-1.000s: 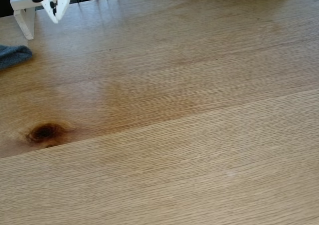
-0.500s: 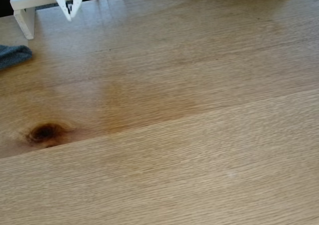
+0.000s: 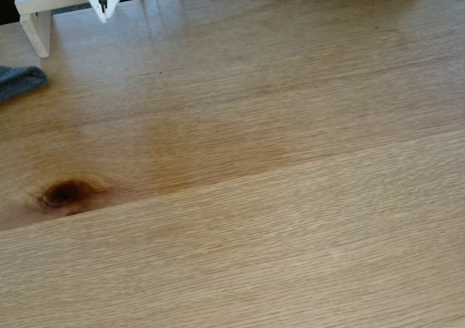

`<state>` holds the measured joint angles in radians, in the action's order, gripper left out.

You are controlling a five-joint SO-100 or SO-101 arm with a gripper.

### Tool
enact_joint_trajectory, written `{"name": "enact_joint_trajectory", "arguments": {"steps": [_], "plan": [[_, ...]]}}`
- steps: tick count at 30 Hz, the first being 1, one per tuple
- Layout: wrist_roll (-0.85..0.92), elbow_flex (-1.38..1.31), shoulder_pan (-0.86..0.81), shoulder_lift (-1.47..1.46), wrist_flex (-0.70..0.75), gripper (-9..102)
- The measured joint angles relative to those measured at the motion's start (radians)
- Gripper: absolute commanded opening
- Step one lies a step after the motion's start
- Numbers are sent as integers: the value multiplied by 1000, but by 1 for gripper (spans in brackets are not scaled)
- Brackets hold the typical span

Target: Clean the area in front of the robot

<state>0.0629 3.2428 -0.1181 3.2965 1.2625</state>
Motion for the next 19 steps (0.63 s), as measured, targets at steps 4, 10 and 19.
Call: {"name": "enact_joint_trajectory", "arguments": {"steps": [4,10,19], "plan": [[0,0,21,0,2,0],[0,0,21,0,2,0],[0,0,83,0,2,0]]}}
